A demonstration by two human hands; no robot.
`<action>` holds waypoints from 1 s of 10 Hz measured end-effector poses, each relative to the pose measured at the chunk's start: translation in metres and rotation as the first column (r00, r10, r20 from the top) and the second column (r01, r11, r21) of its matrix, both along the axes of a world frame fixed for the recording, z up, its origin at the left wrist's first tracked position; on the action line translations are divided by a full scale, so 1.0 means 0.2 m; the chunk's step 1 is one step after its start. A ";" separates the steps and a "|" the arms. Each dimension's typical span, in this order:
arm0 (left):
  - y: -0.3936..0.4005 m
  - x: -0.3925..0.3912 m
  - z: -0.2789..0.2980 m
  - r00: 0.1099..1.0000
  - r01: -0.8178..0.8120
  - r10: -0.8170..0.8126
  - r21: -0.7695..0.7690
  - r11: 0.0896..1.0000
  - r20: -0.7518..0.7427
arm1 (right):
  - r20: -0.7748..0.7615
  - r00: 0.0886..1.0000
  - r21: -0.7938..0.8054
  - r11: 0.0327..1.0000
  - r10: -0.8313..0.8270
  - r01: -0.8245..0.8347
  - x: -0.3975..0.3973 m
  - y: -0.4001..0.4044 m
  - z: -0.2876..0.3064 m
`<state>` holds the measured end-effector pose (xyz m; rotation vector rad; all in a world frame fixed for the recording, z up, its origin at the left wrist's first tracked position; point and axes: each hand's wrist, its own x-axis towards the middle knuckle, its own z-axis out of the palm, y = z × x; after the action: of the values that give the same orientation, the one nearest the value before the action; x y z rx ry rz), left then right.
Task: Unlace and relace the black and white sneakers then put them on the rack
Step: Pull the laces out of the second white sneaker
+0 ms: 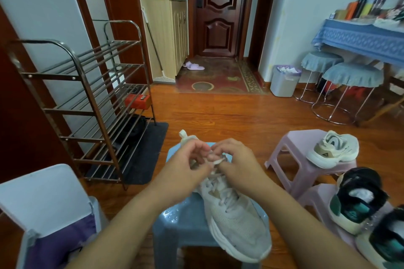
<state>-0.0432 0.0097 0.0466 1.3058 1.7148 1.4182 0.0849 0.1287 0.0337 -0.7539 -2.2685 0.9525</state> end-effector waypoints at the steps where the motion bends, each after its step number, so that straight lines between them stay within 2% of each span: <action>1: 0.02 0.00 -0.09 0.932 -0.030 0.004 -0.066 0.997 -0.363 | -0.103 0.994 -0.123 0.992 -0.036 0.023 -0.01 -0.02 0.05; 2: 0.05 0.01 -0.07 0.950 -0.125 0.127 0.026 0.992 -0.286 | -0.137 0.983 -0.145 0.984 -0.121 0.101 -0.01 -0.01 0.05; 3: 0.05 -0.02 -0.02 0.969 -0.133 0.119 0.052 0.990 0.217 | -0.104 0.948 -0.183 0.943 -0.301 0.279 0.01 0.08 0.00; 4: 0.03 -0.07 0.00 0.826 -0.076 -0.014 0.136 0.988 0.563 | -0.029 0.906 -0.256 0.879 -0.423 0.402 0.04 0.18 -0.04; 5: 0.03 -0.07 0.01 0.781 -0.061 -0.041 0.141 0.988 0.623 | 0.004 0.891 -0.360 0.831 -0.454 0.425 0.04 0.22 -0.05; 6: 0.05 -0.09 0.00 0.787 -0.134 0.045 0.100 0.986 0.616 | -0.054 0.916 -0.572 0.764 -0.397 0.297 0.02 0.21 -0.05; 7: 0.04 -0.13 0.02 0.650 -0.296 0.137 0.083 0.952 0.748 | -0.205 0.889 -0.748 0.652 -0.409 0.127 0.02 0.21 -0.03; 8: -0.01 -0.20 0.07 0.402 -0.495 0.189 0.039 0.868 0.896 | -0.145 0.841 -0.744 0.618 -0.521 0.254 0.06 0.25 -0.03; 9: -0.10 -0.35 0.05 0.656 -0.588 0.653 -0.287 0.757 0.378 | 0.053 0.900 -0.314 0.848 -0.433 0.426 0.10 0.22 -0.02; 10: -0.20 -0.43 -0.01 0.677 -0.677 0.216 -0.480 0.558 -0.704 | 0.043 0.987 -0.069 0.985 -0.156 0.159 0.10 0.11 0.04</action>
<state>-0.1282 -0.0304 0.0438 0.8440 2.8266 0.3627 0.1047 0.1510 0.0413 -0.9750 -2.1784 0.9567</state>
